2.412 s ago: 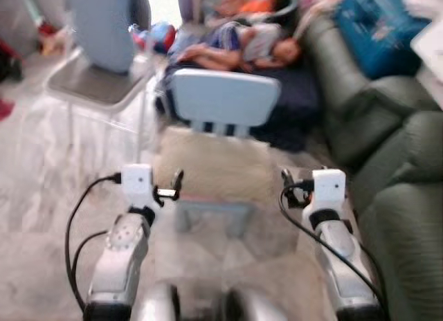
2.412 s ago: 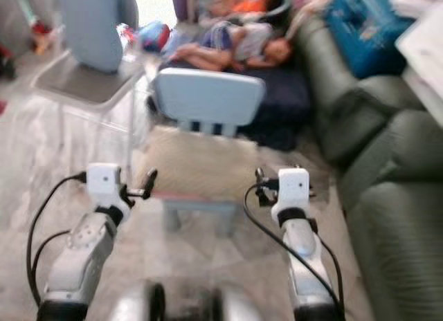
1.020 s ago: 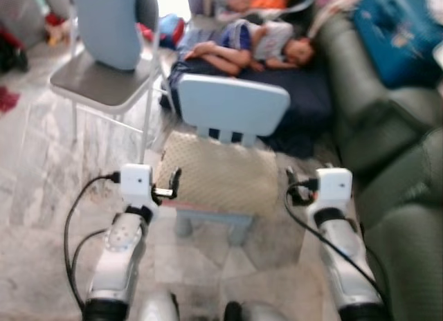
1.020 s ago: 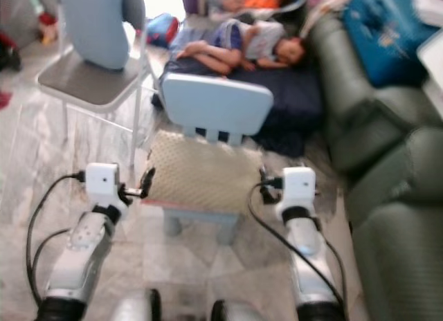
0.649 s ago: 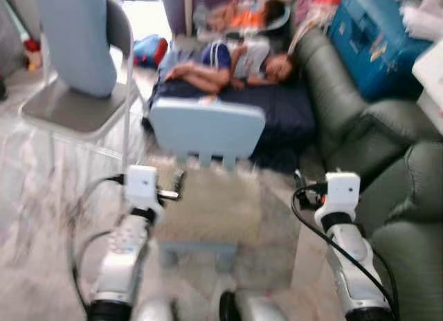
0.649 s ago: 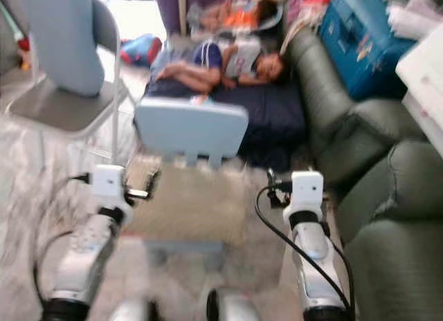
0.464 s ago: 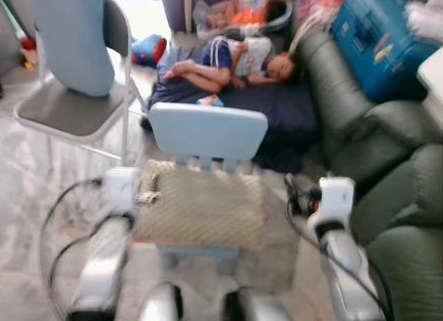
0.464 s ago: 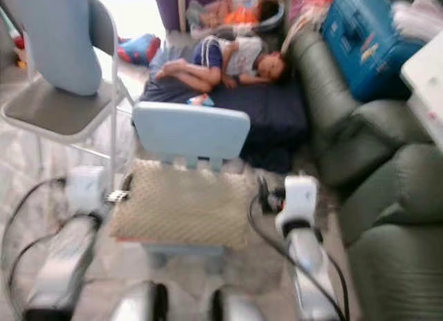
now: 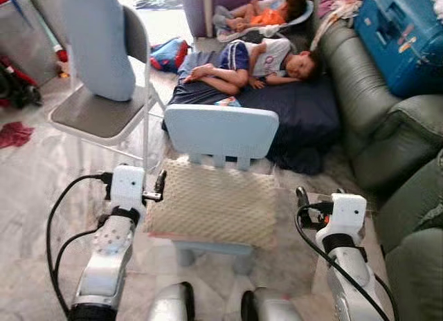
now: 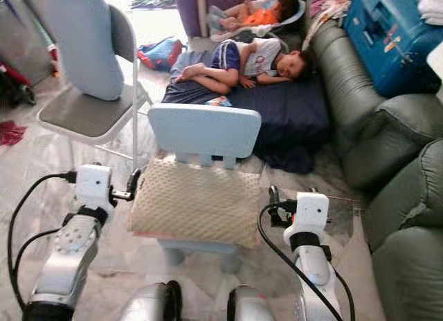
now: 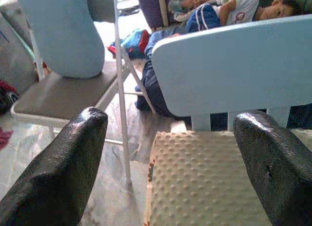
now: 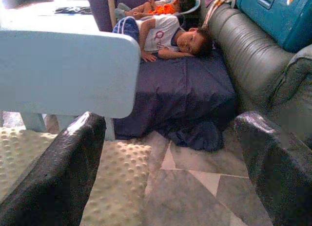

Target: Move the pillow to the sofa

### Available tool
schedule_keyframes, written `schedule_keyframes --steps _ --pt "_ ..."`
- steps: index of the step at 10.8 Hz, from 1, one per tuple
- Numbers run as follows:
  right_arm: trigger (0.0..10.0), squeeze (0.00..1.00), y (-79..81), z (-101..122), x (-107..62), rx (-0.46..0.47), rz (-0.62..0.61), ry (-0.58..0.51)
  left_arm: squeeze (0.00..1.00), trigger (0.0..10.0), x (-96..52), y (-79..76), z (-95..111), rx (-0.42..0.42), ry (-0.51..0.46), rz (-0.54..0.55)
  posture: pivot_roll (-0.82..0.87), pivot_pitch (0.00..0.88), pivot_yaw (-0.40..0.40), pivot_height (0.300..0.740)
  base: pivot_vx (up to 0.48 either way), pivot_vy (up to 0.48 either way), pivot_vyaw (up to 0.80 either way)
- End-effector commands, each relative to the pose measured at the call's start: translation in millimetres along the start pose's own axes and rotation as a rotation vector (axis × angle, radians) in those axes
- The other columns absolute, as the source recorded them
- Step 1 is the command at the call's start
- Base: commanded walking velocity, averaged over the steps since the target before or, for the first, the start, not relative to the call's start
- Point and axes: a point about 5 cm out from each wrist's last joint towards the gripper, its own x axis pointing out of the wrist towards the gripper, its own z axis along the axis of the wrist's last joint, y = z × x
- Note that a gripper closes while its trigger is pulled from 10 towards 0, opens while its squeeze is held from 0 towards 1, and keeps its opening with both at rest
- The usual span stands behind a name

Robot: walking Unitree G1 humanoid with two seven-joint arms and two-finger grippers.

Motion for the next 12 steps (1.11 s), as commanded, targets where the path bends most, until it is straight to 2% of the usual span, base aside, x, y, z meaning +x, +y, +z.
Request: schedule_keyframes --steps 1,2,6,8,9,10,11,12 --pt "10.0 0.00 -0.5 1 -1.7 -0.007 0.006 -0.002 0.00 10.0 -0.1 1.7 -6 -0.007 0.034 0.013 -0.06 0.123 0.020 0.740 0.000 0.000 0.00" --pt "10.0 0.00 -0.6 0 0.2 -0.014 0.020 0.004 0.00 10.0 -0.9 0.7 -7 -0.018 0.040 0.027 -0.05 0.127 0.000 0.740 0.000 0.000 0.00" --pt "10.0 0.00 6.4 9 14.4 -0.018 0.054 -0.022 0.00 10.0 0.0 -0.7 -6 -0.006 0.035 0.032 -0.04 0.127 -0.005 0.740 0.000 0.474 0.00" --pt "10.0 0.00 5.8 10 13.3 -0.018 0.052 -0.026 0.00 10.0 2.0 -2.5 -4 -0.011 0.024 0.032 -0.05 0.138 -0.009 0.740 0.000 0.000 0.00" --pt "10.0 0.00 3.8 10 12.3 -0.021 0.051 -0.027 0.00 10.0 1.9 -8.2 -5 -0.039 0.032 0.029 -0.05 0.143 -0.016 0.740 0.000 0.000 0.00" --pt "10.0 0.00 2.9 11 12.2 -0.022 0.051 -0.028 0.00 10.0 0.8 -10.7 -4 -0.012 0.041 0.046 -0.05 0.146 -0.022 0.740 0.000 0.000 0.00" --pt "10.0 0.00 3.3 12 13.1 -0.023 0.057 -0.030 0.00 10.0 -0.1 -17.7 -1 -0.046 -0.003 -0.044 -0.05 0.149 -0.029 0.740 0.000 0.000 0.00" --pt "10.0 0.00 4.5 12 14.2 -0.027 0.065 -0.030 0.00 10.0 -1.7 -17.4 -3 -0.059 0.013 -0.027 -0.05 0.152 -0.035 0.740 0.000 0.000 0.00"
